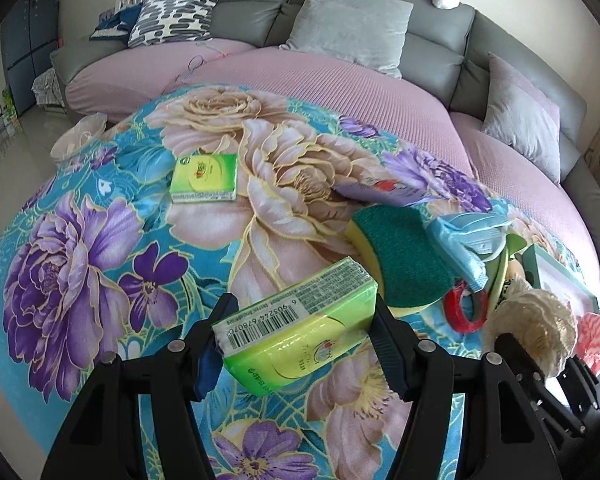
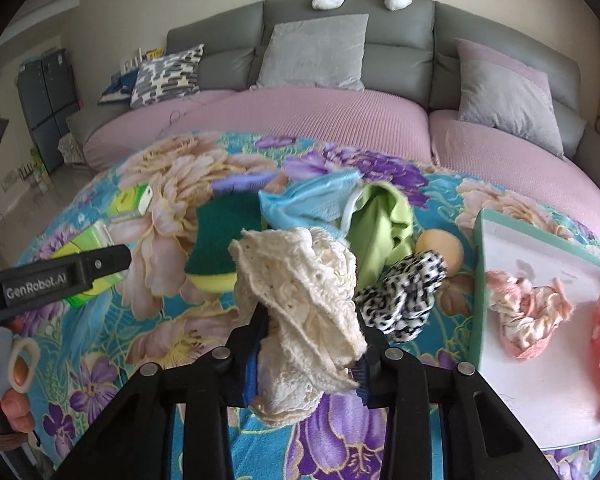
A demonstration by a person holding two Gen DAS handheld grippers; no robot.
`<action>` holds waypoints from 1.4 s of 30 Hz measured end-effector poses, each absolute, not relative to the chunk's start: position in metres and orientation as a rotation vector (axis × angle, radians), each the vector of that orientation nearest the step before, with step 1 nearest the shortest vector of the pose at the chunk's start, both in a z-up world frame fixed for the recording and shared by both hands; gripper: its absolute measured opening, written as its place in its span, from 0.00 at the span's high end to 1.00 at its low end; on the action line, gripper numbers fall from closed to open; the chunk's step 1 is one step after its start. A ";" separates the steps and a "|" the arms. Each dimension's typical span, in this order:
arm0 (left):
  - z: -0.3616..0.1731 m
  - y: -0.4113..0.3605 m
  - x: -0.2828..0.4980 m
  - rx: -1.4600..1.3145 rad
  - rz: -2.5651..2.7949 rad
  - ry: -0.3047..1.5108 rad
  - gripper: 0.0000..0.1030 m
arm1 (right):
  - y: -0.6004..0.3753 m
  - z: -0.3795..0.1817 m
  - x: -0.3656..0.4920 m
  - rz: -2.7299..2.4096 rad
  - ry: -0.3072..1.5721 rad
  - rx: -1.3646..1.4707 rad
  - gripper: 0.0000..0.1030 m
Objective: Organize soft objects
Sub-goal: 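Carry the tissue pack and lace cap over the white tray with both grippers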
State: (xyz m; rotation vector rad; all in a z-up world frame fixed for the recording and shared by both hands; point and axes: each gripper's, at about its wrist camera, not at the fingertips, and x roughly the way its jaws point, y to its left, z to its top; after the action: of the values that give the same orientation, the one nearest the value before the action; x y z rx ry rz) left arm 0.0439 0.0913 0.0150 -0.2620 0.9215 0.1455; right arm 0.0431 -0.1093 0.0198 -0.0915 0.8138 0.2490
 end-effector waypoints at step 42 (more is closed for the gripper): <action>0.046 -0.204 0.160 0.002 -0.525 0.908 0.35 | -0.358 0.026 0.072 -0.353 0.796 0.136 0.63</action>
State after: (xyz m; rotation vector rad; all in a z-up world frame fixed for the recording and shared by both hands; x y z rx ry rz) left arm 0.1604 -0.2041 0.0456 0.0019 0.9081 -0.5246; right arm 0.0716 -0.3575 0.0258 0.1360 0.7965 -0.3532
